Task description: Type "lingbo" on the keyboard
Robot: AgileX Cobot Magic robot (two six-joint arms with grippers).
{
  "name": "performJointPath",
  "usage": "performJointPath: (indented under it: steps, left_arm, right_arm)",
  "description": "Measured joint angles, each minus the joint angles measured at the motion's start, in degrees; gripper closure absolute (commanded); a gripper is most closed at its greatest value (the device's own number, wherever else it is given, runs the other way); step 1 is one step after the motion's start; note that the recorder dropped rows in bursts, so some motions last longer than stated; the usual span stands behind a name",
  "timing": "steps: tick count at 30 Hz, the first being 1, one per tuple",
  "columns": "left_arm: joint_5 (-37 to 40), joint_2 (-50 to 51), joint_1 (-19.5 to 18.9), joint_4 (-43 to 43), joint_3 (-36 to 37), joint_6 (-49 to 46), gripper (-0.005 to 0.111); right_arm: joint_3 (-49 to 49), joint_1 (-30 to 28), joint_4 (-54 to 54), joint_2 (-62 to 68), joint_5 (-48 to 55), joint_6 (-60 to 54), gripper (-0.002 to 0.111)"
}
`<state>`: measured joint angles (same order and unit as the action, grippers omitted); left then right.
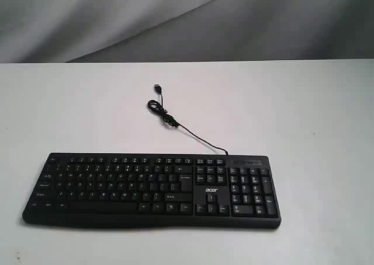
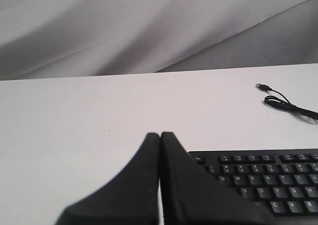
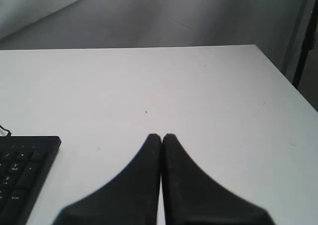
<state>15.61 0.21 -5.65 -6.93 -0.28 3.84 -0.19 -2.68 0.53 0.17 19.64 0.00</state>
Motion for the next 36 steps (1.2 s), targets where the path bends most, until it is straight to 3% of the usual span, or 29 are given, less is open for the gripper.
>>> performJointPath:
  steps: [5, 13, 19, 26, 29, 36]
  left_arm:
    - [0.0, 0.0, 0.0, 0.0, 0.0, 0.0, 0.106]
    - [0.0, 0.0, 0.0, 0.0, 0.0, 0.0, 0.106]
    - [0.0, 0.0, 0.0, 0.0, 0.0, 0.0, 0.106]
    - [0.0, 0.0, 0.0, 0.0, 0.0, 0.0, 0.106]
    - [0.0, 0.0, 0.0, 0.0, 0.0, 0.0, 0.106]
    - [0.0, 0.0, 0.0, 0.0, 0.0, 0.0, 0.106]
  right_arm:
    - [0.0, 0.0, -0.5, 0.0, -0.7, -0.4, 0.108]
    - [0.0, 0.0, -0.5, 0.0, -22.4, -0.4, 0.108]
    - [0.0, 0.0, -0.1, 0.0, -29.3, -0.4, 0.108]
    - [-0.7, 0.0, 2.4, 0.1, -46.9, 16.2, 0.108]
    - [-6.1, 0.0, 2.5, 4.5, -45.0, 19.3, 0.108]
    - [-30.2, 0.2, -2.4, 28.5, -28.5, 20.1, 0.108]
